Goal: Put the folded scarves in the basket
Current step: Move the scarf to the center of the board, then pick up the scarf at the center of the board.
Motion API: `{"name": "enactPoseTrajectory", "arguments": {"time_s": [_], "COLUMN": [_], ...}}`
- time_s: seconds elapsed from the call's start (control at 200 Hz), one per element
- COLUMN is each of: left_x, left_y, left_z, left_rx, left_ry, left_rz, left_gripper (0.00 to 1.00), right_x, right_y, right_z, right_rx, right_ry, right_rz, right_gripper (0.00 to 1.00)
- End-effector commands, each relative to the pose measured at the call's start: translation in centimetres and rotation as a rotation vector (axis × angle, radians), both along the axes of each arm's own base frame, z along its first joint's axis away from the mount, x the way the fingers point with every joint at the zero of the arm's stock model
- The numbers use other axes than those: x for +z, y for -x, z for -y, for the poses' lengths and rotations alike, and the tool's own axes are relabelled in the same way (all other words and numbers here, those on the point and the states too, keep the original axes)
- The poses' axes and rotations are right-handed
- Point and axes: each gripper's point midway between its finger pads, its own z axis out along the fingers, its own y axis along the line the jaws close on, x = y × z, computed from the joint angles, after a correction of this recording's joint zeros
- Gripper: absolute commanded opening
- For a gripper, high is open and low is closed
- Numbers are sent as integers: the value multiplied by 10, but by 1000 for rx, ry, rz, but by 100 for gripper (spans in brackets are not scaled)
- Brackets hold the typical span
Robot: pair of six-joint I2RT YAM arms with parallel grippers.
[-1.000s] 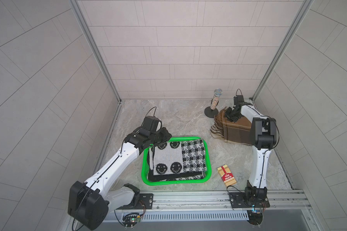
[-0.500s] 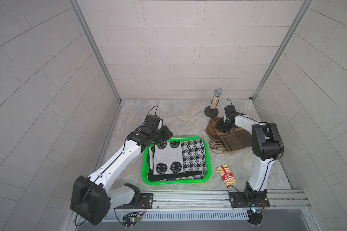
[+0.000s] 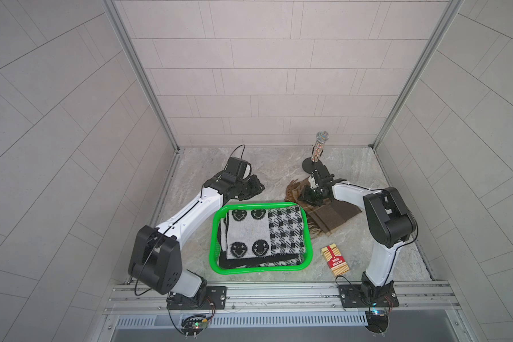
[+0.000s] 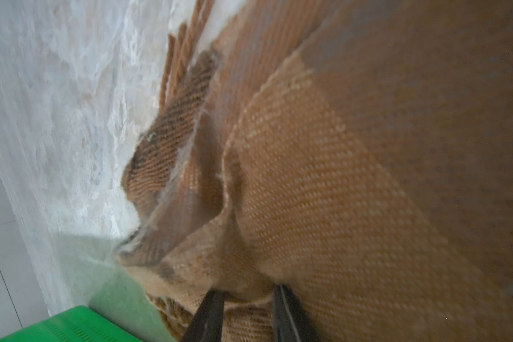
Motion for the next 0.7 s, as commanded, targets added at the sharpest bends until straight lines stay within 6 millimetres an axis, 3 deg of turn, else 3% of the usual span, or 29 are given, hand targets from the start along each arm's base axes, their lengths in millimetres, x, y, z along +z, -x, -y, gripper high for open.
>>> {"name": "enactPoseTrajectory", "arguments": {"time_s": [0.0,0.16,0.365,0.485,0.695], "left_x": [7,-16,-41,-57,-89], "left_y": [-17,-39,-63,-71,-84], "left_z": [13,27,54,74,107], "left_rx": [-59,-148,-287,-369,-462], "left_ry": [4,-49,-107,-143,-154], "left_rz": [54,71,68,74,66], "left_gripper": [27,32,46,54,63], "right_x": [-3,11,51,61,56], "right_y": [22,27,27,37,71], "right_z": [-12,-13,1,38,121], "right_rx": [80,113,63,-89,-426], "right_ry": [9,10,28,65,52], "right_rz": [-26,9,94,102,66], "right_gripper": [34,35,46,57,72]}}
